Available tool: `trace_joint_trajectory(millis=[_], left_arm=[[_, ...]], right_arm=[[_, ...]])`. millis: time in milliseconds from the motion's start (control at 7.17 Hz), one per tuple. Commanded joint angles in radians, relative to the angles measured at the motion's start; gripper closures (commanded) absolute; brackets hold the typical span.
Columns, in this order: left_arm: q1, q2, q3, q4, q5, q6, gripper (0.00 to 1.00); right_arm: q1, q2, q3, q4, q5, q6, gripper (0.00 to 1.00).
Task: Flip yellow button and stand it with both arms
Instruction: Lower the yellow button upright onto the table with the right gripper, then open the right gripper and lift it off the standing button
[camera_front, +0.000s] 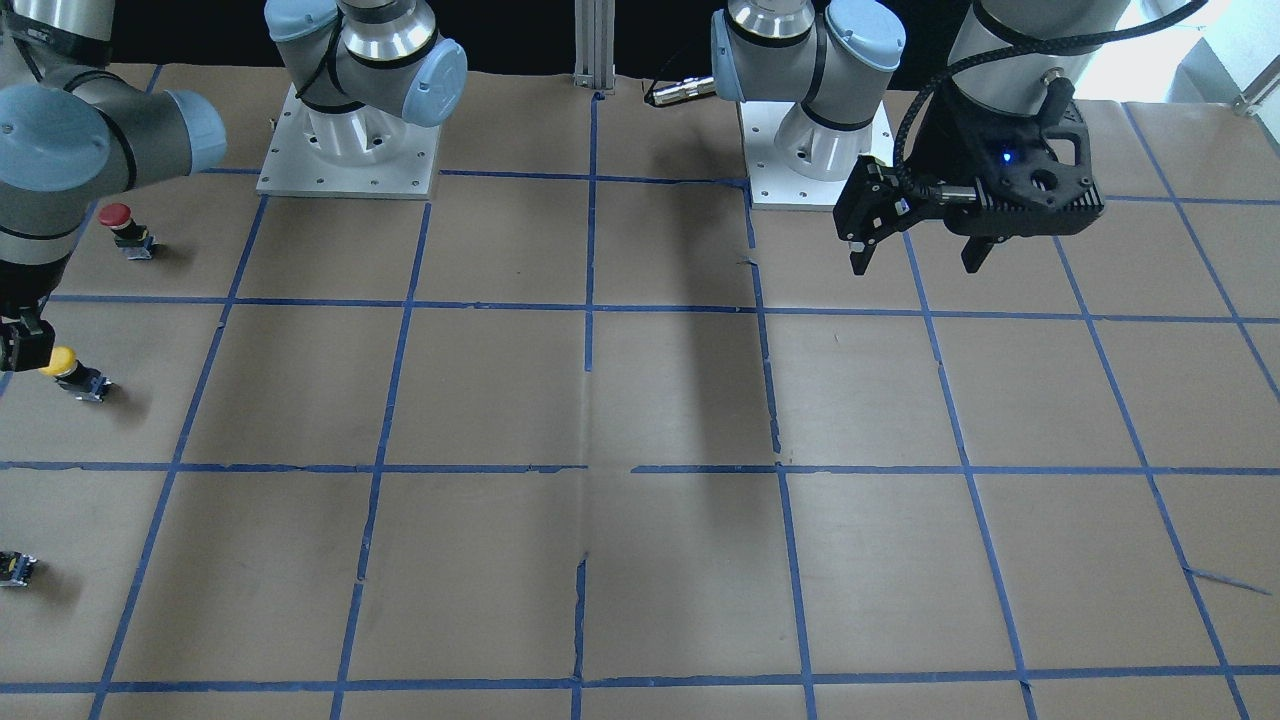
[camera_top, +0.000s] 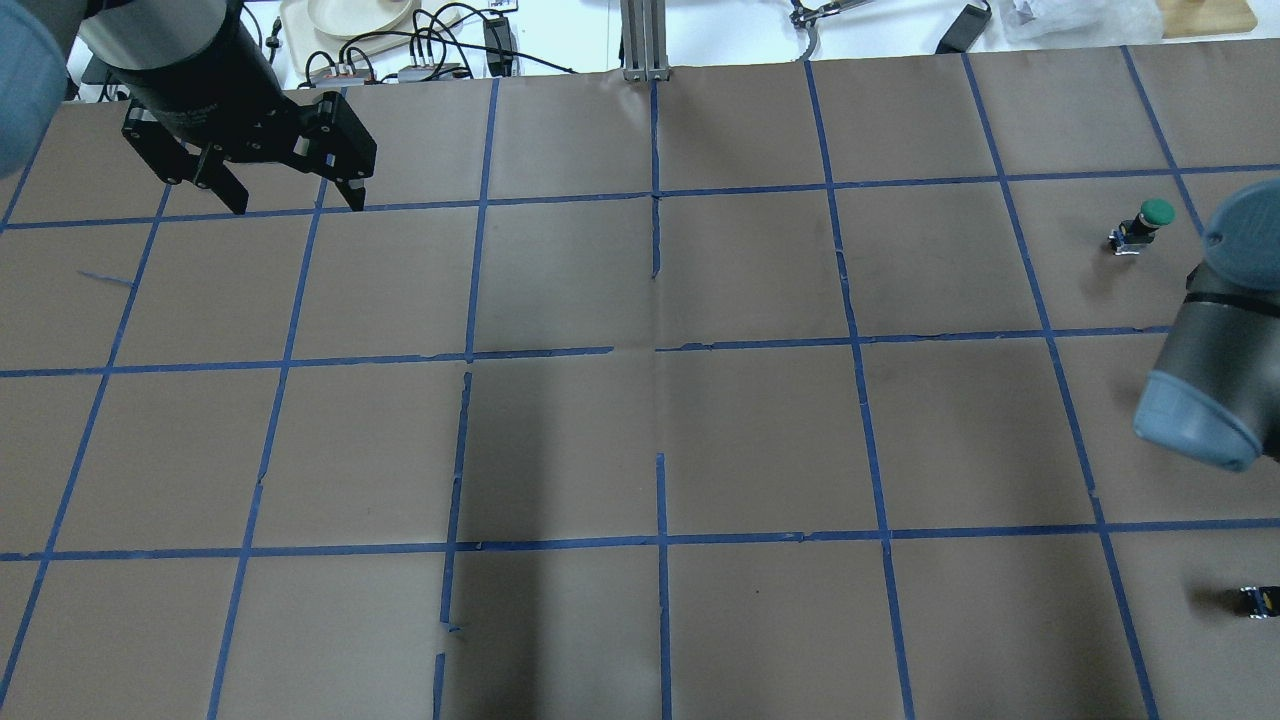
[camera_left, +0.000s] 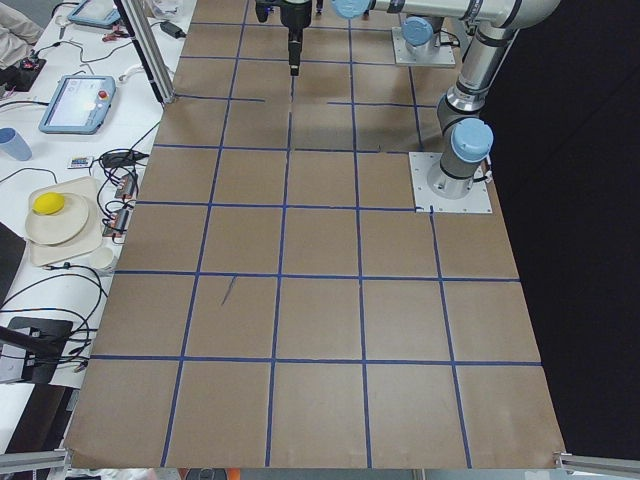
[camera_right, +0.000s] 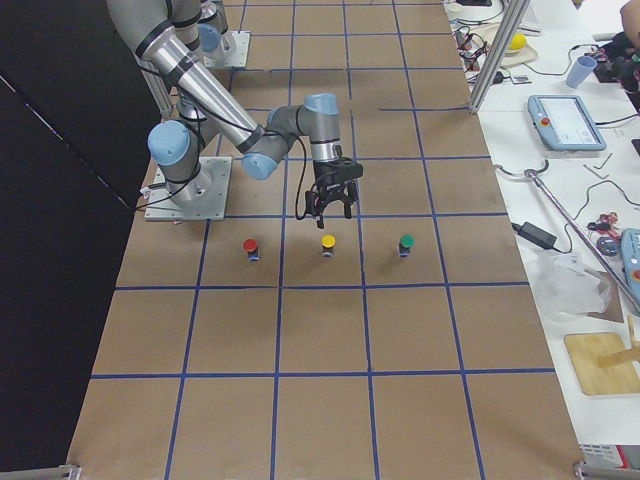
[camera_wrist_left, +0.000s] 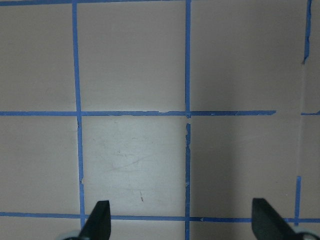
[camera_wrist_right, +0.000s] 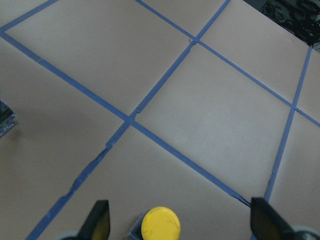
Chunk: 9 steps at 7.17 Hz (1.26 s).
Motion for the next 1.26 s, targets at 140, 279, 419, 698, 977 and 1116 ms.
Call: trace_joint_trajectory(millis=[140, 279, 419, 698, 977, 1116], left_arm=[[0.000, 0.016, -0.015, -0.011, 0.000, 0.000, 0.00], [0.000, 0.012, -0.014, -0.010, -0.002, 0.000, 0.00], [0.000, 0.004, -0.003, -0.010, -0.002, 0.000, 0.00], [0.000, -0.016, 0.009, -0.005, -0.030, 0.000, 0.00], [0.004, -0.011, 0.018, -0.017, -0.046, 0.000, 0.00], [0.006, -0.013, 0.029, -0.028, -0.046, 0.000, 0.00]], right_arm=[[0.039, -0.055, -0.272, 0.635, 0.206, -0.011, 0.00], [0.048, -0.065, -0.340, 0.842, 0.306, -0.017, 0.00], [0.071, -0.068, -0.412, 0.942, 0.381, -0.066, 0.00], [0.229, -0.081, -0.552, 1.143, 0.390, -0.089, 0.00], [0.445, -0.110, -0.592, 1.190, 0.412, -0.083, 0.00], [0.497, -0.108, -0.583, 1.190, 0.448, -0.088, 0.00]])
